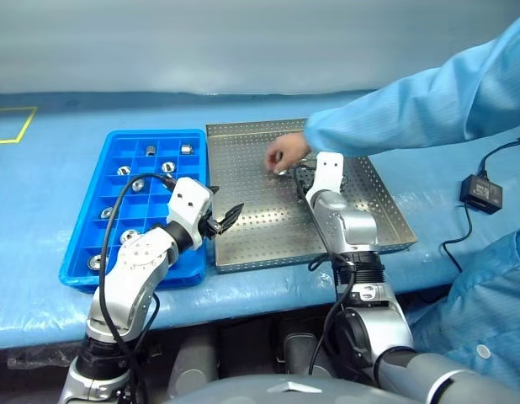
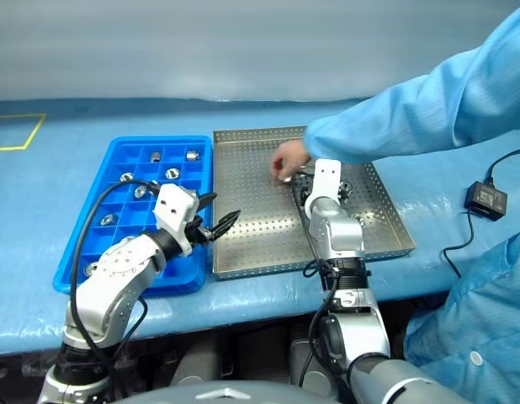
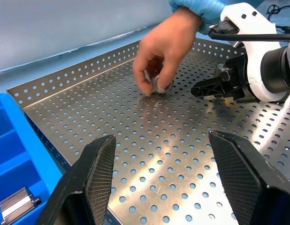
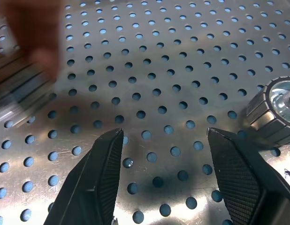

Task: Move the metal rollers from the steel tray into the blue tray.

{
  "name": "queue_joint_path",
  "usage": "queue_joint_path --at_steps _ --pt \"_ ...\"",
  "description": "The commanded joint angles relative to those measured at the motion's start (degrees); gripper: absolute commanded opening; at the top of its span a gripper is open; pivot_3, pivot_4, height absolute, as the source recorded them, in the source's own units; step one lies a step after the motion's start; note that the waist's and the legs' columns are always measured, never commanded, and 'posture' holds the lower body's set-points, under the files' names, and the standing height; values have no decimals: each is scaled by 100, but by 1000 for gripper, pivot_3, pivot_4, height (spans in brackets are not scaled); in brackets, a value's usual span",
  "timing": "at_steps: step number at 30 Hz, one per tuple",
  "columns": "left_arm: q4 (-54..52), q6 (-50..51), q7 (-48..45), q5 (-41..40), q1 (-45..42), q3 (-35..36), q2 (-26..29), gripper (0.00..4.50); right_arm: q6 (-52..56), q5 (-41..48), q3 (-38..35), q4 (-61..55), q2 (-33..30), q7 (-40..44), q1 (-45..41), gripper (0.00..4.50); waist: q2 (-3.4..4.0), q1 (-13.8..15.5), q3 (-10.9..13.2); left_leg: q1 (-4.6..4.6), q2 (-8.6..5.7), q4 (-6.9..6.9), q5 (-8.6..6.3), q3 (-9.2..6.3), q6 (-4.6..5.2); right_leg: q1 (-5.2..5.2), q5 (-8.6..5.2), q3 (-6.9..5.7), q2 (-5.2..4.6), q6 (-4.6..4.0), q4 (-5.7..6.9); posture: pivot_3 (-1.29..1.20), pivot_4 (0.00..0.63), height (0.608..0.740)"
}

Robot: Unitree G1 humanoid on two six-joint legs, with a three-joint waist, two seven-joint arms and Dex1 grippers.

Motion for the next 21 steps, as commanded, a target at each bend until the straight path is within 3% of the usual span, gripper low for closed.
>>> queue_joint_path --at_steps 1,6,9,12,16,21 --pt "-76 -112 36 -8 -19 8 31 3465 -27 43 -5 -354 9 37 -53 2968 0 1 0 0 0 0 0 0 0 0 0 0 0 0 0 -6 150 740" --pt "-75 -102 102 -16 -9 84 38 3465 451 213 282 -1113 -15 508 235 2968 1 2 1 0 2 -1 0 -1 0 -1 0 0 -1 0 0 -2 150 740" --pt "-69 -91 116 -34 -10 133 58 3465 796 244 656 -1910 -156 847 565 3534 2 7 1 0 4 -8 0 -3 0 -2 -3 -1 -1 -3 -1 -7 150 740" --pt "-33 -85 110 -48 -15 204 113 3465 1134 545 800 -2589 -250 1275 797 4485 2 5 1 0 5 -10 0 -3 0 -4 -4 -1 -1 -5 0 -21 150 740" --pt "63 -59 90 -25 -86 405 284 3465 1600 1479 1138 -3560 -601 2517 1109 4485 2 -9 1 3 14 -7 0 -2 0 -2 -5 -1 -1 -4 0 -40 150 740" --pt "137 -23 10 139 -172 370 672 3465 1565 1755 1742 -3805 -1052 3187 1358 4485 2 -29 1 8 27 -9 -1 1 -2 -1 -8 -2 0 -9 0 -53 150 740"
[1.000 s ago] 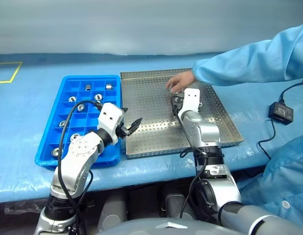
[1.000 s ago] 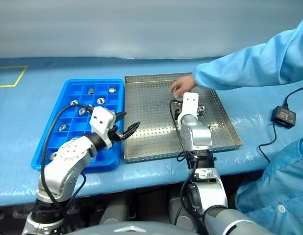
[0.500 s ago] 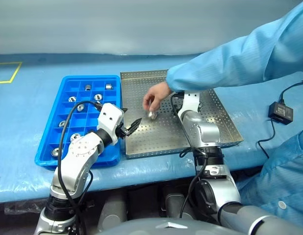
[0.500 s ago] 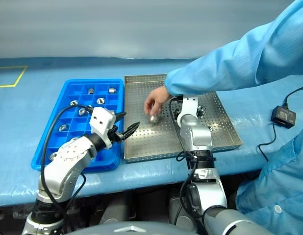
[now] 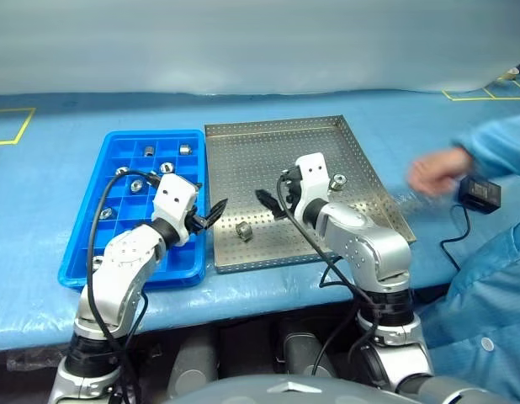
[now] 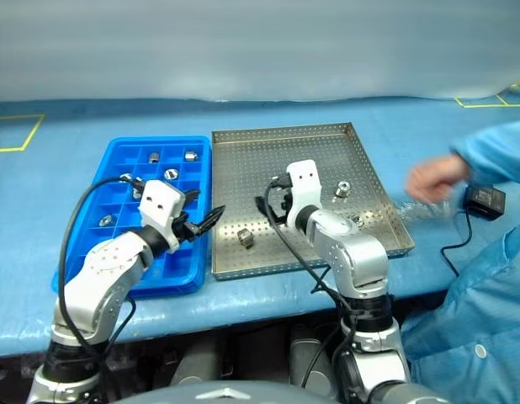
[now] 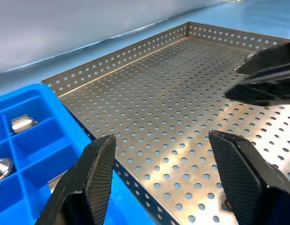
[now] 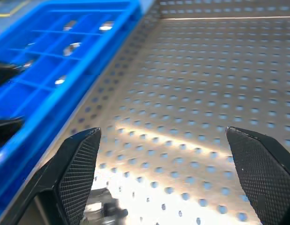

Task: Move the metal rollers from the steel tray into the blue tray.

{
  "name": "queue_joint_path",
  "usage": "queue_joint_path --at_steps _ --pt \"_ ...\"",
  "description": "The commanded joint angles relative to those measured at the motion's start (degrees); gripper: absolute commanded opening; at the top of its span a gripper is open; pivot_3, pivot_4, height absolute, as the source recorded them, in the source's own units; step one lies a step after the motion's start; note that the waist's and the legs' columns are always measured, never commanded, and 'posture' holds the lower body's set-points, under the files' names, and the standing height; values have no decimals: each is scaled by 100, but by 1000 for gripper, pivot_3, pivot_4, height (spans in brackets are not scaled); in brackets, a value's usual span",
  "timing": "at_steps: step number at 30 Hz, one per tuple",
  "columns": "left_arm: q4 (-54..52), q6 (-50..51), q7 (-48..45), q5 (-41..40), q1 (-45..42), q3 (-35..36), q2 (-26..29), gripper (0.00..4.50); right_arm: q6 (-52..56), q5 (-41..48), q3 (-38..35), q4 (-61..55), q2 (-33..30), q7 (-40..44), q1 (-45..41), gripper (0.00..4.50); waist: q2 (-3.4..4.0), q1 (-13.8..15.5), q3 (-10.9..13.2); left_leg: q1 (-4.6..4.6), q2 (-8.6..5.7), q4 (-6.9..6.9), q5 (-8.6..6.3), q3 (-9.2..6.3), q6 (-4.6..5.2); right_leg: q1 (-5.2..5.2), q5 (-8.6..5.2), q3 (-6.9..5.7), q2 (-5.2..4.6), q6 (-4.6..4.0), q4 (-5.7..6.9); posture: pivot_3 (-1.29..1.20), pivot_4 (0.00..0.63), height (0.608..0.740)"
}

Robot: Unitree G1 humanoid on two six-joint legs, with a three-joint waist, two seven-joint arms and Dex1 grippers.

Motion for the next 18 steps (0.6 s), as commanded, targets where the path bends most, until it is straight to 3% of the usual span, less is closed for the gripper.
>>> queue_joint_path --at_steps 1,16,18 --pt "-53 -11 -87 81 -93 17 245 3465 -117 184 398 -236 -191 427 113 4485 0 -2 0 -1 0 0 0 0 0 0 0 0 -1 -1 0 -53 150 740" --pt "-599 352 -288 -173 203 89 614 3465 -368 -222 934 724 -199 355 81 4485 -1 22 0 -4 0 -1 -3 3 -4 -6 0 -1 -4 -1 -2 -17 150 740" --pt "-636 381 -276 -173 215 105 613 3465 -389 -252 869 845 -137 313 74 4111 -1 32 0 -4 0 -1 -3 4 -4 -6 0 -1 -4 -1 -2 -12 150 740"
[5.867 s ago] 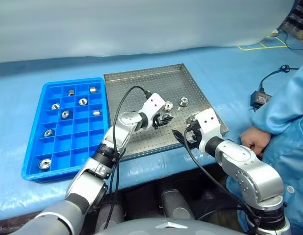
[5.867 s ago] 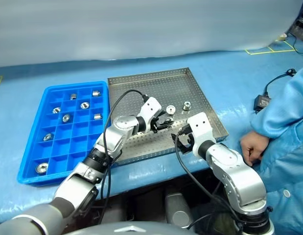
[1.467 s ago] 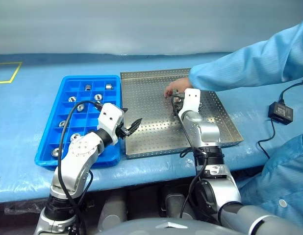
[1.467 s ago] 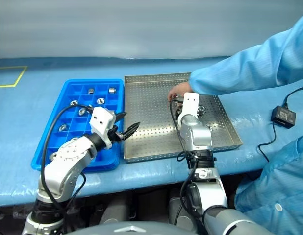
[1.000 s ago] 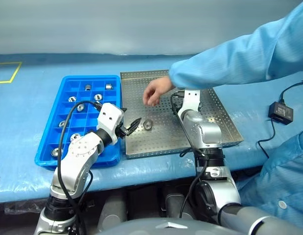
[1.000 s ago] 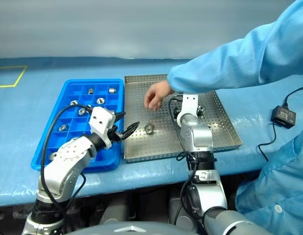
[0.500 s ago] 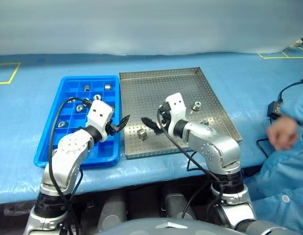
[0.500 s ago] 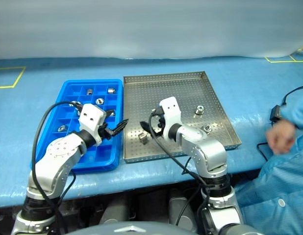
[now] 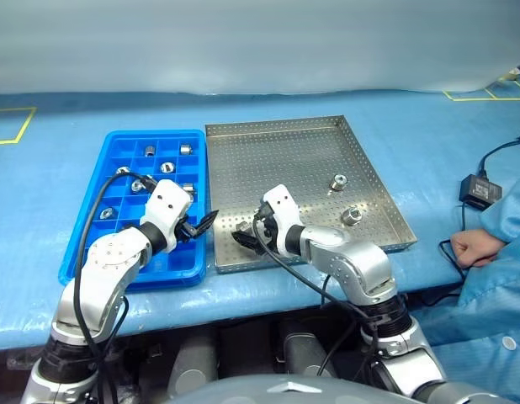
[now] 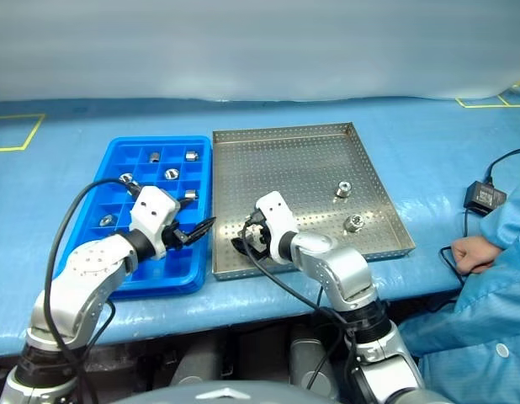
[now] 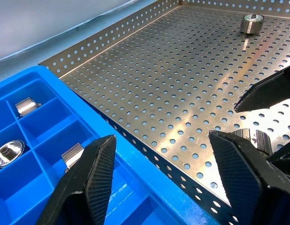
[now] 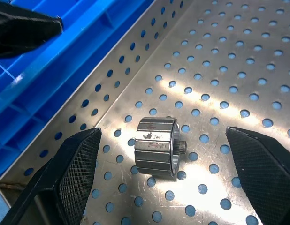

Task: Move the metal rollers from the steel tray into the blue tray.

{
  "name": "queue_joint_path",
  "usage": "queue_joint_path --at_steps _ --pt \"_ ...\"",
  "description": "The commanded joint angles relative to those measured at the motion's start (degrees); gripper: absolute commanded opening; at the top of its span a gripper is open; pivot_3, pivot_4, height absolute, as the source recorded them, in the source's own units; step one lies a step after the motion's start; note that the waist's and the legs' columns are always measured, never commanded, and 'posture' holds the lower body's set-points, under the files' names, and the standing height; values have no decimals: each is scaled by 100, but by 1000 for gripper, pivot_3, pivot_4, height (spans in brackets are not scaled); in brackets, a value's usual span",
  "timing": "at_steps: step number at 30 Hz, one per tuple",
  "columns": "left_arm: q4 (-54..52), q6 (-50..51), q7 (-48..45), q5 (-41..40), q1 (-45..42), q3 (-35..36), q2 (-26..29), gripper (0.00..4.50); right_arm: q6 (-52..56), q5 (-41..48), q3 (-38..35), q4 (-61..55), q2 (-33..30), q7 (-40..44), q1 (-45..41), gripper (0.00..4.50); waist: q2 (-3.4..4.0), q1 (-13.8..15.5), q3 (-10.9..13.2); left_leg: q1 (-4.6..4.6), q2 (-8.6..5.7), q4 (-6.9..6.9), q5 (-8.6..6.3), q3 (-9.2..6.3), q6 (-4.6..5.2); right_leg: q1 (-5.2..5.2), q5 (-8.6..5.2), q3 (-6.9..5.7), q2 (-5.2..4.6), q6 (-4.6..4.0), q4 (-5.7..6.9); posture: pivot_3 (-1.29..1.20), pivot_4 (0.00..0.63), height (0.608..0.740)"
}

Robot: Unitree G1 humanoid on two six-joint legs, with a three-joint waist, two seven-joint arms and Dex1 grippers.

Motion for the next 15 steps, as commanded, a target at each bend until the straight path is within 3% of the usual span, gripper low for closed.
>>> queue_joint_path --at_steps 1,5,7,11,15 --pt "-311 23 25 -61 9 116 41 3465 -165 -57 -79 75 82 -63 -100 3873 0 8 0 0 0 0 0 0 0 0 0 0 0 0 0 -12 150 740" --pt "-368 73 78 -51 76 148 36 3465 -301 -127 122 -65 -46 90 -114 2602 0 9 0 -1 0 0 0 0 0 -1 0 0 0 0 0 -4 150 740" --pt "-399 99 96 -47 102 151 29 3465 -326 -141 112 -63 -20 72 -117 2346 0 12 0 -1 0 0 0 0 0 -1 0 0 1 0 0 3 150 740" --pt "-493 198 166 -62 162 167 -29 3465 -372 -92 -34 -20 68 81 -171 1292 0 19 0 0 0 0 0 -1 0 0 0 0 1 0 0 12 150 740" --pt "-759 409 298 -136 396 251 -101 3465 -519 -216 -159 -157 118 -99 -316 1164 0 23 0 -1 0 0 0 0 0 -1 0 0 1 0 0 32 150 740"
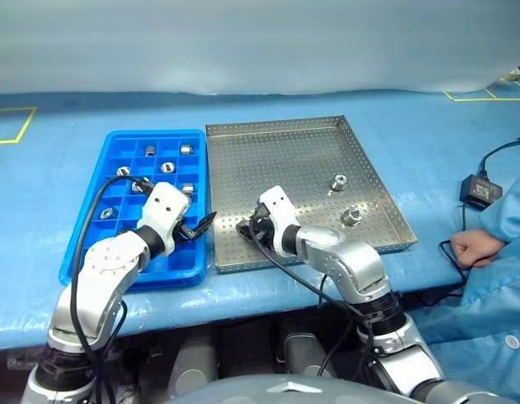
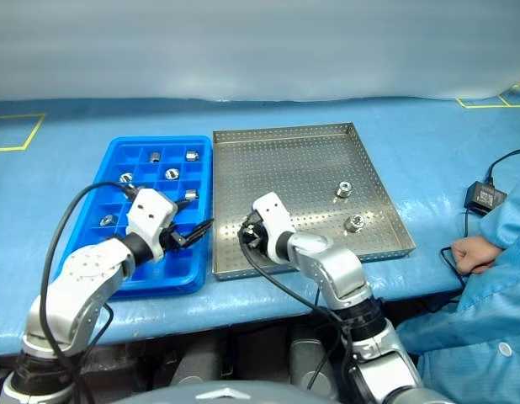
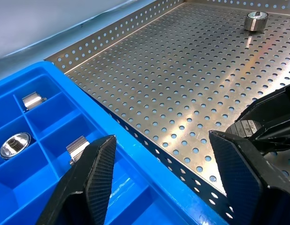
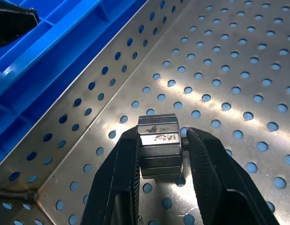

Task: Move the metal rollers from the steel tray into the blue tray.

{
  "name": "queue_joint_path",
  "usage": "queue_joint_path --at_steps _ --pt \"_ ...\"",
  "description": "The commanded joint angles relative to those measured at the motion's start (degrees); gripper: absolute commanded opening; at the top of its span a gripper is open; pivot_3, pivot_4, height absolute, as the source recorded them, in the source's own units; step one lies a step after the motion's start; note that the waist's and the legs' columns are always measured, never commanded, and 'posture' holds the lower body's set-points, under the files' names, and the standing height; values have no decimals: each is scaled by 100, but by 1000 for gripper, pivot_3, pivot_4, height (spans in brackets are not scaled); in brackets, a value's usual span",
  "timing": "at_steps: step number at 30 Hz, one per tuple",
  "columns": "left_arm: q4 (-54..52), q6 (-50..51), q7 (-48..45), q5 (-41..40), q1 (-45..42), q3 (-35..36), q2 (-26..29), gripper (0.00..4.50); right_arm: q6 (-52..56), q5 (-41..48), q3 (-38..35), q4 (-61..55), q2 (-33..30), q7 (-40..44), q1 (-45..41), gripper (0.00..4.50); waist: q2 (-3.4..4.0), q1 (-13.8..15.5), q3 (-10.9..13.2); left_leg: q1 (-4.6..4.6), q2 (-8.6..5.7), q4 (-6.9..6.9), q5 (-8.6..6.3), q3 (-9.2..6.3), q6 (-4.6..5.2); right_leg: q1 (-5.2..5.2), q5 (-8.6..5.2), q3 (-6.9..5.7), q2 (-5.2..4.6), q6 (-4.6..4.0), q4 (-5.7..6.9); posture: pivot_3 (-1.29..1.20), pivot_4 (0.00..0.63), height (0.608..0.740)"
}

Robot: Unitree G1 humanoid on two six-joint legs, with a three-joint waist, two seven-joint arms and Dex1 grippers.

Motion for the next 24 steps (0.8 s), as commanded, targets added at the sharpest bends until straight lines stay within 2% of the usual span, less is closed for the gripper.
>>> queue_joint_path --at_steps 1,7,12,16,24 --pt "-527 179 135 -130 173 170 -71 3465 -265 1 -291 -332 63 -86 -245 1164 0 13 0 -1 0 0 0 0 0 0 0 0 0 0 0 53 150 740" --pt "-1283 642 565 -114 617 412 -145 3465 -787 -70 -245 -223 163 83 -784 1164 2 117 2 1 6 -1 -1 -1 -1 -2 -1 -2 6 -2 1 150 150 740" --pt "-1697 1042 938 -52 904 399 -284 3465 -831 230 -172 358 538 562 -1357 1164 2 272 2 7 11 -3 -1 -4 -2 5 -3 -5 13 -5 1 255 150 740" --pt "-1969 1174 1197 -10 1358 460 -433 3465 -1276 97 249 1131 938 899 -1793 1164 2 450 2 7 12 -8 -3 -6 -6 4 -7 -9 13 -12 0 309 150 740" --pt "-2207 1118 1431 -8 1655 604 -603 3465 -2543 -363 251 3179 1513 1097 -2481 1164 6 780 5 10 15 -10 -9 -16 -22 -3 -11 -26 13 -18 -6 382 150 740"
